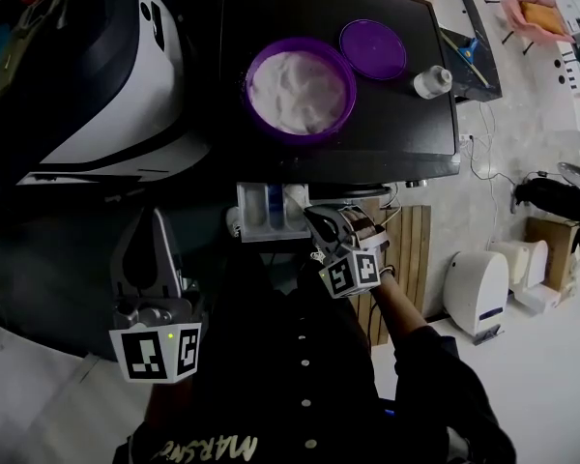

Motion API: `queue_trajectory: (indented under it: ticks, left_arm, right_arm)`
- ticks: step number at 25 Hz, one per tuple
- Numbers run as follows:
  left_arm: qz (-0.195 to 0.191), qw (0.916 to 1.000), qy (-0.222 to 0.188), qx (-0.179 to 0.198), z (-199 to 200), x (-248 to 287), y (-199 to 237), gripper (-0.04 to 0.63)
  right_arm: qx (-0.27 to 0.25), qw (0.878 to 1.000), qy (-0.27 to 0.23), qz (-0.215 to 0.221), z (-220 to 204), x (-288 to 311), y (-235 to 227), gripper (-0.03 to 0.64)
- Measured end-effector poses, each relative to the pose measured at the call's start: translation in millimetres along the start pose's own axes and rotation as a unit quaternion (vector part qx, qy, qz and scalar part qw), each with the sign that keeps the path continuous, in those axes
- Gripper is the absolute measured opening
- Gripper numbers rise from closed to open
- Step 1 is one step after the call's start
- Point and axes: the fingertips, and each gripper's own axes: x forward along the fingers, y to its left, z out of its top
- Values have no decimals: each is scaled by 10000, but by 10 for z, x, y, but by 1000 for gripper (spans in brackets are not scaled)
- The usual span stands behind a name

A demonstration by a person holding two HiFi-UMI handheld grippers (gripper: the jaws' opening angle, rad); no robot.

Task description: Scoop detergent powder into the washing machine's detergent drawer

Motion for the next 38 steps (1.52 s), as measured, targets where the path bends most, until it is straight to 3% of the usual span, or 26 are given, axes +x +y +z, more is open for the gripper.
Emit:
queue_trajectory:
  ticks: [2,6,19,22,24,26,29,33,35,38]
  left_arm:
    - [1,10000,18,1,-14,-3,1,14]
    - [-6,10000,47,-2,-37,4,-17,14]
    - [-4,10000,28,-41,-40,-8,-47,14]
    - [7,10000,-4,-52,-28,-15,-46,14]
    - [11,10000,-38,-64,-9,-19,-51,14]
    - [14,9999,-89,-75,26,-21,-56,14]
    - [28,9998,-182,-77,96,-26,-54,14]
    - [45,9994,-336,-61,210,-43,-47,14]
    - [34,9991,-429,-52,272,-46,-58,14]
    - [-3,9984,-562,-26,366,-56,-97,14]
  right_arm:
    - [-708,9975,69,-42,-20,15,71,31]
    - [-1947,9806,118,-174,-46,31,180,31]
    - [-1961,9800,-55,-329,-6,-21,191,31]
    - [-1277,9910,-160,-364,25,-64,124,31]
    - [-251,9984,-342,-385,56,-109,30,31]
    - [859,9941,-577,-321,76,-159,-67,31]
    - [2021,9752,-898,-5,100,-244,-140,31]
    - [3330,9338,-1277,276,129,-388,-232,31]
    - [3703,9159,-1528,267,189,-465,-341,31]
    - [3941,9003,-1836,217,324,-621,-495,31]
